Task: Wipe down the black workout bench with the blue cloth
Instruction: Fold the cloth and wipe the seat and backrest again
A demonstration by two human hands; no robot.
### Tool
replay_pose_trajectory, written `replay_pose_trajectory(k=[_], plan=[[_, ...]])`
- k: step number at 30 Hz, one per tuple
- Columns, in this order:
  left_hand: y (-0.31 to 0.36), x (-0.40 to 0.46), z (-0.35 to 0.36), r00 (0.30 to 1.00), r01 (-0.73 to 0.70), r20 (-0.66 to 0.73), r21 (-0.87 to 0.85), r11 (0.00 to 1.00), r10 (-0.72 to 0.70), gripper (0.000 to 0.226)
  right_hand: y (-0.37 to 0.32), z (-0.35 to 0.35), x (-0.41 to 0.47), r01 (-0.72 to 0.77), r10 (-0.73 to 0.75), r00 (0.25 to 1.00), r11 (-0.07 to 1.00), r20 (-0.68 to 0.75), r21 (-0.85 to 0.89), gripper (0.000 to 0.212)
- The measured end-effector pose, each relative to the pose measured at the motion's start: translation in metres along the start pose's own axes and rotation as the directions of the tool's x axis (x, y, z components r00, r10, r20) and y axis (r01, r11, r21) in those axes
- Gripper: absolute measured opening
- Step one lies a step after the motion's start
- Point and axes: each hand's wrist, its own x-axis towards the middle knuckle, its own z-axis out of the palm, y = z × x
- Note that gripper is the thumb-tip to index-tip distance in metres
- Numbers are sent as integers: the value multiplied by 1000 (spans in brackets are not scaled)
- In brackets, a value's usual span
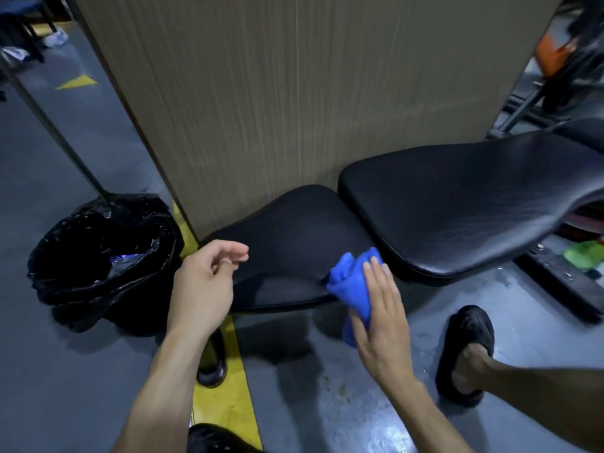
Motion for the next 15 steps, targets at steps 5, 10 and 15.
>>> replay_pose_trajectory(k=[5,10,15], plan=[[5,9,22,998,-27,62,-4,1000,27,38,-11,10,-10,-594,798,602,441,9,673,46],[2,17,37,993,-36,116,9,999,34,39,-36,35,31,-592,901,413,151,137,792,51],[0,18,40,992,-36,122,12,999,34,38,11,10,50,-693,886,359,41,295,719,30]])
